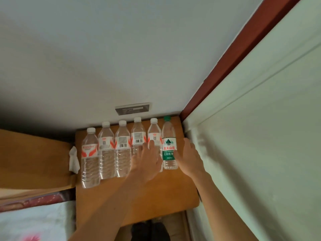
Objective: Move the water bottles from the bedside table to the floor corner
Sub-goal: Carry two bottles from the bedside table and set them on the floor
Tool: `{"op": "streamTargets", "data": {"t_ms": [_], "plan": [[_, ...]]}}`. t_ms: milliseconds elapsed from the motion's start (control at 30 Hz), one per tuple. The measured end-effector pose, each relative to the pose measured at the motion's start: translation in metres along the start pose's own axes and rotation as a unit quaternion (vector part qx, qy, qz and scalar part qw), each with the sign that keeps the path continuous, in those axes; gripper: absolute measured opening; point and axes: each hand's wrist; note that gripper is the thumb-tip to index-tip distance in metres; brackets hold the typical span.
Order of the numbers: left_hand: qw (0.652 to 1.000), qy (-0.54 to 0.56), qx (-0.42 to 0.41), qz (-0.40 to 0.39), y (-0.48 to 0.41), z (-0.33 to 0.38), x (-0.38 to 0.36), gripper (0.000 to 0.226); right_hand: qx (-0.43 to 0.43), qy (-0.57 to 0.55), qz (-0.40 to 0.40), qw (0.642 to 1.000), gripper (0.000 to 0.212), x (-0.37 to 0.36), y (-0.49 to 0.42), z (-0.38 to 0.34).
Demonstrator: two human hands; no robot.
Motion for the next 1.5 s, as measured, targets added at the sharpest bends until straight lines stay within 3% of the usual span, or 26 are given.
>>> {"op": "streamTargets", "data": {"t_ms": [467,767,933,1267,1500], "plan": [[0.994,0.004,0.105,0.033,-0.059,0.014,-0.051,0.080,-0.003,-0.032,0.015,0.999,0.069,-0.045,-0.076,0.016],[0.994,-0.008,0.080,0.070,-0.071,0.014,-0.055,0.091,0.004,-0.085,0.022,0.996,0.076,-0.041,-0.090,0.013],[0.995,0.012,0.079,0.066,-0.077,0.016,-0.053,0.096,-0.010,-0.063,0.028,0.998,0.086,-0.037,-0.093,0.016],[0.993,0.062,0.077,0.062,-0.085,0.010,-0.054,0.118,-0.010,-0.027,0.063,0.998,0.084,-0.046,-0.089,0.015],[0.991,0.098,0.078,0.046,-0.087,0.012,-0.055,0.122,-0.025,-0.022,0.046,0.998,0.089,-0.042,-0.089,0.015]]}}
Point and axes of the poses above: each hand's wrist, its own y-axis away from the middle knuckle, its own x-axis out of the back of the hand, z = x × y, and after that the axes turned 7 degrees about -z, right-handed
